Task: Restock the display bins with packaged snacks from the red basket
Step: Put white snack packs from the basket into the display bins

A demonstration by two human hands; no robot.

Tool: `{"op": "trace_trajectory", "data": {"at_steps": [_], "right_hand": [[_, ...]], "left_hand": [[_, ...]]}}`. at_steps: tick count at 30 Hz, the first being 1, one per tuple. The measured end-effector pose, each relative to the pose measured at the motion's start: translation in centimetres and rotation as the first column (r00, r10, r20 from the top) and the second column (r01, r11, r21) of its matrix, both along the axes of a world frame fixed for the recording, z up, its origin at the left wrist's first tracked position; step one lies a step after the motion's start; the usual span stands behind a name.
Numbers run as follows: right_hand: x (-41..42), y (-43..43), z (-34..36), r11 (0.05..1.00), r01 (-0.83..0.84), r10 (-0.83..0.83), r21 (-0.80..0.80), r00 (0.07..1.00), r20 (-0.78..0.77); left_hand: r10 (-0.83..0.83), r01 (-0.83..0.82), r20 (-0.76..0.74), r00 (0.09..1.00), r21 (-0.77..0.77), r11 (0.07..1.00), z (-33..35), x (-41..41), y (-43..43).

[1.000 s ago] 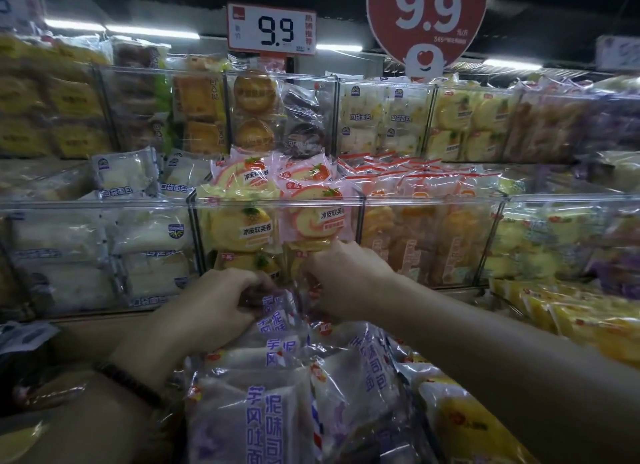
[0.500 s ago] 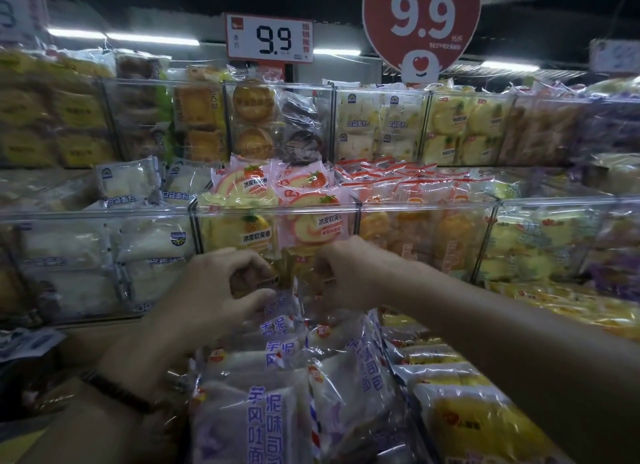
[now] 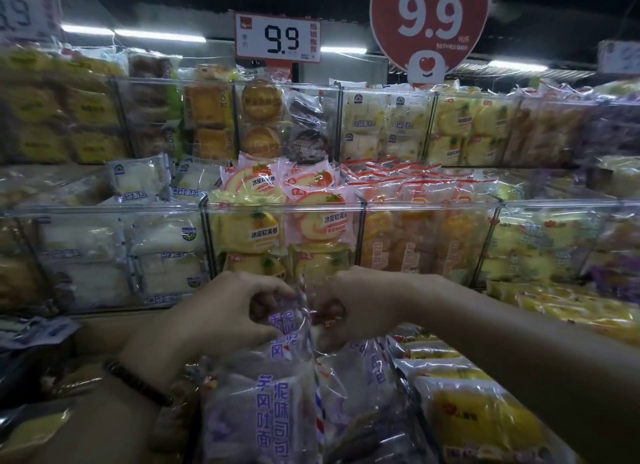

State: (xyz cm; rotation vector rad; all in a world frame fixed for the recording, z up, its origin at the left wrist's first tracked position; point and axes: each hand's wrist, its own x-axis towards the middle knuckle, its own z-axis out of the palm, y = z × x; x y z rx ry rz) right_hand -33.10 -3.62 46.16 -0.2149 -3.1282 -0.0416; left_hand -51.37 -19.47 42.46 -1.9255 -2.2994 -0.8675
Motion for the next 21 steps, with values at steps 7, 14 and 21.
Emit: {"op": "trace_trajectory", "data": {"at_steps": [7, 14, 21], "right_hand": [[0.7, 1.5, 1.7, 0.988, 0.139, -0.149, -0.061, 0.966, -0.21], [-0.3, -0.2, 1.1, 0.965, 0.238, -0.179, 0.109, 0.905, -0.386], [-1.6, -2.2, -1.2, 0.952, 0.213, -0.123, 0.217, 0.922, -0.366]], "left_hand": [[0.011, -0.012, -0.036, 0.999, -0.02, 1.0, 0.1, -0.4, 0.0], [0.029, -0.033, -0.158, 0.987, -0.024, 0.999, 0.3, 0.0, 0.0], [0.058, -0.055, -0.152, 0.987, 0.024, 0.998, -0.1, 0.2, 0.2]]}}
